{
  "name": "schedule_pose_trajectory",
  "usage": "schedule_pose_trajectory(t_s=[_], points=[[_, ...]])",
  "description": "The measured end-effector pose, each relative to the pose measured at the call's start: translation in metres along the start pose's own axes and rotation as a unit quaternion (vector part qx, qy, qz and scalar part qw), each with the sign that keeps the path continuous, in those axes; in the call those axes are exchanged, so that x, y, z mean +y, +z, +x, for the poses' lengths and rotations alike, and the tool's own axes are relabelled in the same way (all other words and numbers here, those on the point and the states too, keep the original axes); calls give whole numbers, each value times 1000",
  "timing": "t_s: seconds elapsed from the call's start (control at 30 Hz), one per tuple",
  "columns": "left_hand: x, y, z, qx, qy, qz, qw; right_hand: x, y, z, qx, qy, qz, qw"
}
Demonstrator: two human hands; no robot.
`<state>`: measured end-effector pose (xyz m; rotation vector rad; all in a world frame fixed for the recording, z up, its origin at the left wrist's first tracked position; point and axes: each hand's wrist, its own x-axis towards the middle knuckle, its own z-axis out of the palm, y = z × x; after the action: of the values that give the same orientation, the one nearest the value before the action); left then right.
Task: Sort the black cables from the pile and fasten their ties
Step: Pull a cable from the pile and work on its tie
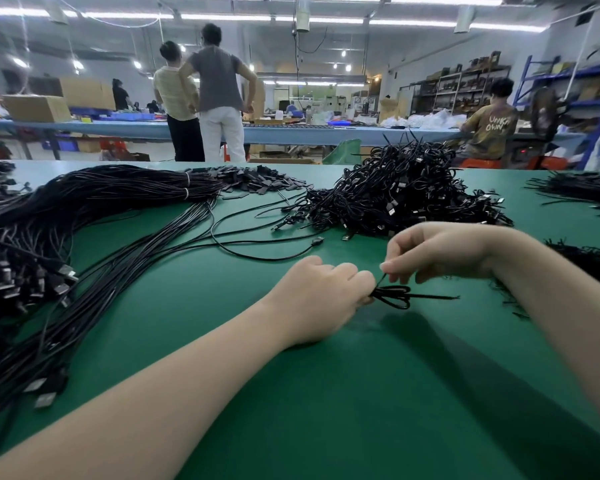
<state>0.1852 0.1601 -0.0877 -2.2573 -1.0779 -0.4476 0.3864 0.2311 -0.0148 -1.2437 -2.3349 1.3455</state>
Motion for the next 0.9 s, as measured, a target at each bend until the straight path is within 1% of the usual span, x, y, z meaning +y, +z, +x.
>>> schedule_pose_trajectory(t_s=[0.03, 0.07, 0.1, 0.13, 0.17, 0.2, 0.27, 0.33, 0.4, 0.53, 0.63, 0.8, 0.9], points=[[2, -3, 0, 14, -17, -45, 999, 8, 4, 2, -19, 1, 87, 996], [4, -5, 1, 26, -50, -96, 994, 14, 11, 6, -33, -2, 175, 984], [5, -4, 2, 24, -96, -150, 984, 17, 19, 9, -40, -7, 255, 966], [7, -1, 2, 29, -147, -209, 966, 18, 27, 14, -41, -12, 320, 946], [8, 3, 2, 50, -194, -272, 941, 16, 35, 19, -32, -18, 369, 929], [7, 6, 3, 83, -242, -332, 908, 12, 42, 25, -10, -23, 406, 914], [2, 11, 5, 138, -331, -421, 833, 4, 60, 37, 65, -38, 451, 890], [-1, 18, 7, 139, -387, -481, 774, 1, 77, 48, 139, -52, 473, 869], [-4, 22, 8, 120, -416, -515, 740, 3, 90, 52, 181, -60, 484, 854], [-8, 24, 9, 94, -414, -562, 709, 10, 94, 51, 210, -77, 486, 845], [-10, 23, 8, 85, -411, -585, 694, 9, 94, 50, 203, -84, 474, 853], [-10, 20, 8, 82, -403, -600, 686, 9, 92, 48, 204, -69, 443, 870], [-10, 22, 8, 74, -400, -594, 694, 10, 91, 46, 232, -80, 375, 894]])
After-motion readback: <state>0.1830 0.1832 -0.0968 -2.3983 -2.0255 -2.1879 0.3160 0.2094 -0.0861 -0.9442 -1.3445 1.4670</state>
